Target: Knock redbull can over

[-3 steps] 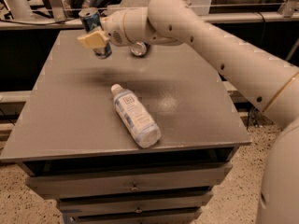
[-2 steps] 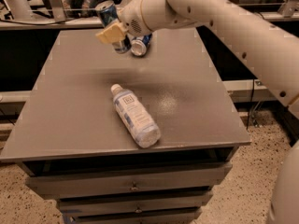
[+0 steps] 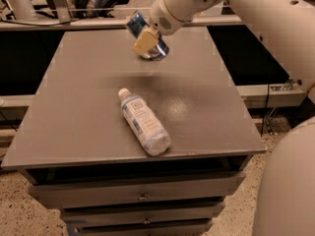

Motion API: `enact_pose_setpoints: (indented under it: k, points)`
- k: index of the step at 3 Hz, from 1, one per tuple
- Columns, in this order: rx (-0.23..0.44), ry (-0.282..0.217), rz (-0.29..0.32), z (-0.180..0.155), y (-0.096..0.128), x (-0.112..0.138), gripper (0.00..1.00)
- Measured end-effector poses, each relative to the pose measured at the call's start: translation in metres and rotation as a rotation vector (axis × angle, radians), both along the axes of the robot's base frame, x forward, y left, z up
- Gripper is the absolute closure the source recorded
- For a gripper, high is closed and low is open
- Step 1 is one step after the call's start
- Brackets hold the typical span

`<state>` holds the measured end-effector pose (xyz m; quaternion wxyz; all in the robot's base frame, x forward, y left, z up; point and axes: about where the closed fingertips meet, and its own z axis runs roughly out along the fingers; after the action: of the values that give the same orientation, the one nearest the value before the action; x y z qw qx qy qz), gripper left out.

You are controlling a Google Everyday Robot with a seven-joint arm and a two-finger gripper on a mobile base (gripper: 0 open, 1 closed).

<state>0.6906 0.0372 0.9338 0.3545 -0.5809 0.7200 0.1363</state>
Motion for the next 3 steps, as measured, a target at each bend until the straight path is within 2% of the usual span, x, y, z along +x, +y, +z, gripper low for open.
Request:
enact_pose_setpoints:
  k: [1, 2, 3]
  points:
    - [-0.191, 0.103, 0.05, -0.032, -0.018, -0.017, 1.0]
    - [-0.344, 0.22, 0.114, -0.062, -0.032, -0.041, 1.0]
    - [-0.445, 0.295, 0.147, -0.085, -0.042, -0.059, 1.0]
